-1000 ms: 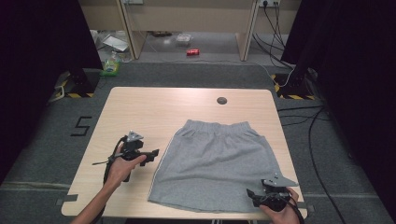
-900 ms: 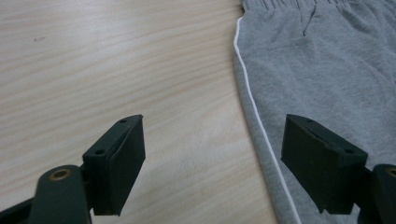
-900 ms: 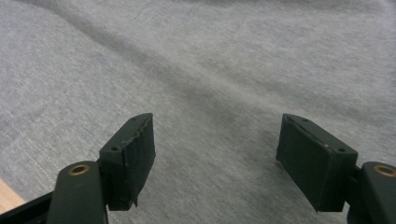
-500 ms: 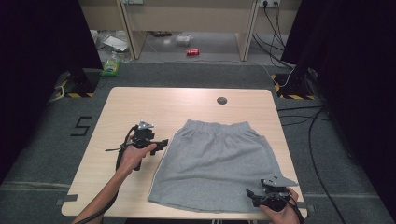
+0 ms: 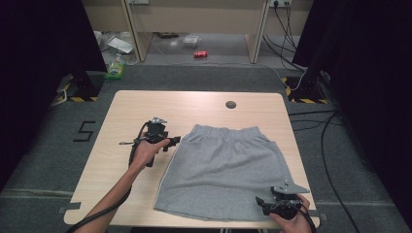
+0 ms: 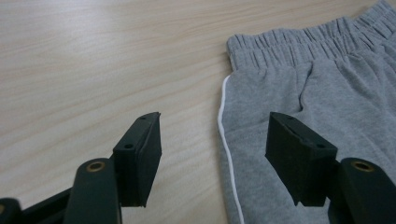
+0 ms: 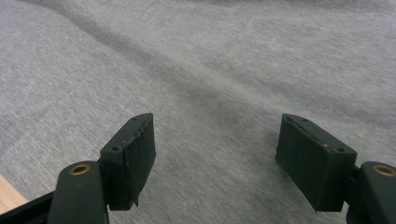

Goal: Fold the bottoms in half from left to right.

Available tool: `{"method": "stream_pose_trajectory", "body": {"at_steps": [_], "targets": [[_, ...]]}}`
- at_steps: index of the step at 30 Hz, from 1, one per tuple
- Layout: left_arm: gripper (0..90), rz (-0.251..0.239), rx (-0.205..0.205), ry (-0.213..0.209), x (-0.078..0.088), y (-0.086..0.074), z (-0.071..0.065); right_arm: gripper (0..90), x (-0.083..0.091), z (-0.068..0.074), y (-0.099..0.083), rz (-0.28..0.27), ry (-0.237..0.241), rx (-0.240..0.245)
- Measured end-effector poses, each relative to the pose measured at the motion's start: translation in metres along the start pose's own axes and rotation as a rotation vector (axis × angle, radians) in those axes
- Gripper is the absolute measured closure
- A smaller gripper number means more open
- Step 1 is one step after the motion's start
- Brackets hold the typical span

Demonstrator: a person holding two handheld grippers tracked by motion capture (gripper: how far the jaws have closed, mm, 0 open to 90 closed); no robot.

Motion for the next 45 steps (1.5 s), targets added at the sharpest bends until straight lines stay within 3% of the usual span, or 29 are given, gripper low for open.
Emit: {"method": "stream_pose_trajectory", "body": {"at_steps": [13, 27, 36, 45], "targets": [[36.0, 0.022, -0.001, -0.036, -0.031, 0.016, -0.017, 28.4, 0.000, 0.001, 0.000, -0.004, 0.012, -0.002], [43.6, 0.041, -0.004, -0.004, -0.062, 0.029, -0.021, 28.5, -0.001, 0.003, 0.000, -0.003, 0.027, -0.002], [52.1, 0.078, -0.035, 0.002, -0.078, 0.032, -0.022, 28.5, -0.001, 0.003, 0.000, -0.004, 0.034, -0.001], [57.9, 0.138, -0.091, 0.030, -0.089, 0.035, -0.026, 28.6, -0.002, 0.004, 0.000, 0.002, 0.036, 0.004]]}}
Point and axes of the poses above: each handheld gripper's, and its own axes: x roughly backward along the jaws, y roughly out of its top, z roughly to its left, the point moved 7 cm from there along -x, roughly forward along the jaws, and after that the axes turned 1 degree about z, right-handed, at the moved point
